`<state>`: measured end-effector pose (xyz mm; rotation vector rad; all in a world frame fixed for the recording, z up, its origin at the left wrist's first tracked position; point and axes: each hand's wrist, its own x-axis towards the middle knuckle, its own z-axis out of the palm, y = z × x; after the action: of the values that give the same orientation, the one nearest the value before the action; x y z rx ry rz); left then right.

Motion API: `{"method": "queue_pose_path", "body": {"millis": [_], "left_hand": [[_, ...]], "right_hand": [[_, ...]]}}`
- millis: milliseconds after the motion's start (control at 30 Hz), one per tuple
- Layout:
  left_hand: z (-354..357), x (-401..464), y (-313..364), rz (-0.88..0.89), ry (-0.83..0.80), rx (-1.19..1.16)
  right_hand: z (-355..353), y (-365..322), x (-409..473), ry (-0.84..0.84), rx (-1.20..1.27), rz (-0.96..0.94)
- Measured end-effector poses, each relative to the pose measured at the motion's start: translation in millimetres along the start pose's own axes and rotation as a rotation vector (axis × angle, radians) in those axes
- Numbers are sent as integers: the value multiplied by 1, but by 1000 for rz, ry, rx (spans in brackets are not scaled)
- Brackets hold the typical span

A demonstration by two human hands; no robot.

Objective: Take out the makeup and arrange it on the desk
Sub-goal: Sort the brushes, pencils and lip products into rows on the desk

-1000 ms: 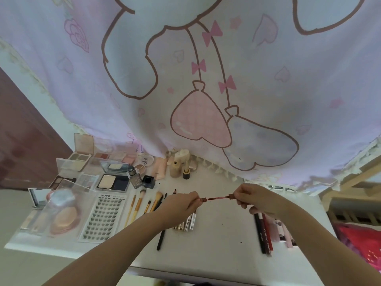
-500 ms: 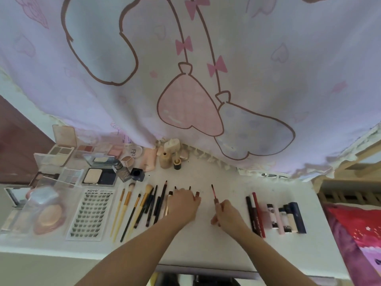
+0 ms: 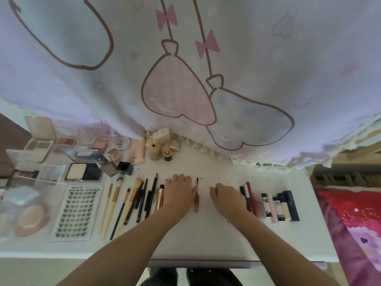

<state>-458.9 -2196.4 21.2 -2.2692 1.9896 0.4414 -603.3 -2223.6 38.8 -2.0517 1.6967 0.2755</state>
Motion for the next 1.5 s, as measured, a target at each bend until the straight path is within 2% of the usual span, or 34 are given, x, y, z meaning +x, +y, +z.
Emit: {"method": "queue_pose_path", "body": {"millis": [100, 200, 300, 567, 633, 700, 767, 833, 933, 1000, 1200, 1367, 1500], "left_hand": [[-4, -3, 44, 128, 20, -111], [9, -9, 100, 191, -71, -161], [27, -8, 133, 118, -140, -146], [37, 0, 142, -33, -121, -126], [33, 0, 138, -51, -112, -151], [26, -4, 130, -31, -64, -200], [17, -8, 117, 34, 31, -318], [2, -16, 97, 70, 59, -430], [-20, -27, 61, 107, 62, -397], [-38, -35, 40, 137, 81, -398], [-82, -53, -5, 199, 84, -382], [-100, -60, -29, 290, 124, -254], [-107, -60, -39, 335, 110, -216]], "right_hand": [[-32, 44, 12, 26, 29, 83], [-43, 73, 23, -36, -1, 143], [-39, 80, 28, -72, -47, 120], [-34, 76, 32, -46, -156, -12], [-35, 75, 33, -60, -137, -5], [-39, 72, 34, -111, -16, 27], [-50, 67, 33, -197, 241, 53], [-67, 60, 26, -302, 504, 89], [-93, 48, 11, -454, 755, 57], [-100, 38, 0, -491, 862, -12], [-106, -1, -29, -456, 958, -172], [-113, -24, -38, -510, 901, -174], [-114, -26, -39, -462, 957, -172]]}}
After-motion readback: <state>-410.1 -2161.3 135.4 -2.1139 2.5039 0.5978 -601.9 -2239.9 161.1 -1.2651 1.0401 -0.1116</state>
